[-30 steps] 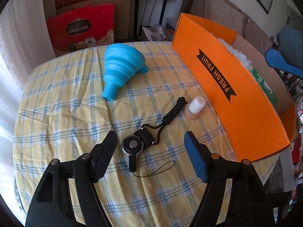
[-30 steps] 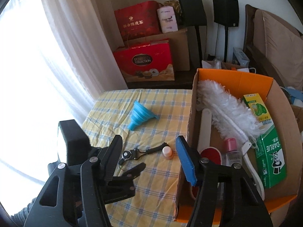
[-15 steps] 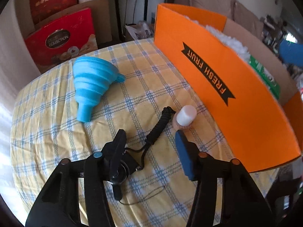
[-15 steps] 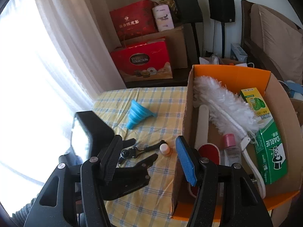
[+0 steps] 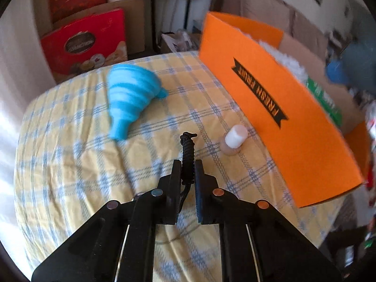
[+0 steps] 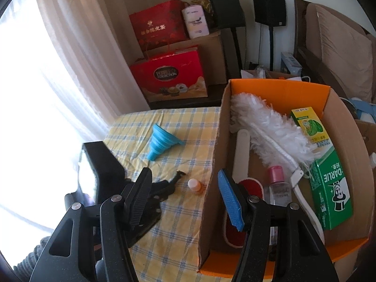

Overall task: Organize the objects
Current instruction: 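Grasp the black lanyard cord with the left tool while the right tool reaches the white-capped bottle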

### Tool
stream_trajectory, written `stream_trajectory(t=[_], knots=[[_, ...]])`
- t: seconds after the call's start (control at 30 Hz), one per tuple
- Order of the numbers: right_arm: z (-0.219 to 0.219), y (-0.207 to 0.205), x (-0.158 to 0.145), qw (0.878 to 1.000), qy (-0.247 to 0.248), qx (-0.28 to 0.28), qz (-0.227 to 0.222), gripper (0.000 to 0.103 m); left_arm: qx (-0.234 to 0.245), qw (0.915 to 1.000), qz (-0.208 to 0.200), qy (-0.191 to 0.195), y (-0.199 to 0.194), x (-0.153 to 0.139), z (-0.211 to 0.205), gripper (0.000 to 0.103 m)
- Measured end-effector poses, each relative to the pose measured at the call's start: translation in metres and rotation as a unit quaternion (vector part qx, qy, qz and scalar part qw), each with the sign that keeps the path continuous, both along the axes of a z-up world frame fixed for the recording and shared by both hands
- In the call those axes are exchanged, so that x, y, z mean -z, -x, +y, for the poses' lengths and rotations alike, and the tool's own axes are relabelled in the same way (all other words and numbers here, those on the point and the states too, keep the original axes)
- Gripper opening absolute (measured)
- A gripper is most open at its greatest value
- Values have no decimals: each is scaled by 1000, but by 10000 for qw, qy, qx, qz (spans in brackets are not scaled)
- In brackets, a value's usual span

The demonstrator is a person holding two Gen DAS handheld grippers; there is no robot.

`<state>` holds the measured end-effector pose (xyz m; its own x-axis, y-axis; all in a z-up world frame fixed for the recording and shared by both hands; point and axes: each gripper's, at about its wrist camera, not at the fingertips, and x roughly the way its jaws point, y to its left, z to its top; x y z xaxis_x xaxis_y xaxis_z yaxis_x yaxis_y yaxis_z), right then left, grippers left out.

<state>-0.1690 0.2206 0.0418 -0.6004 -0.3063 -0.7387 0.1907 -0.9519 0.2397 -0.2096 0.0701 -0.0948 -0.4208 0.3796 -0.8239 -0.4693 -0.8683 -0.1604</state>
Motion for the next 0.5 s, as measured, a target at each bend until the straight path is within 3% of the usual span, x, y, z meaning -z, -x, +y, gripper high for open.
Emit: stream_trajectory(t=[0.13,0.27,0.5], knots=[[-10,9,6,9997,-52,-199,-120,39,-196,9995,81,-232,-11,-17,-20,10],[-21,23,13,9985,-64,-417,-336,37,-385,9986,116,-346,-20,-33,-37,10],[-46,49,35,9900,-933,-706,-789,30,-664,9960,85,-600,-24,-46,-63,10]])
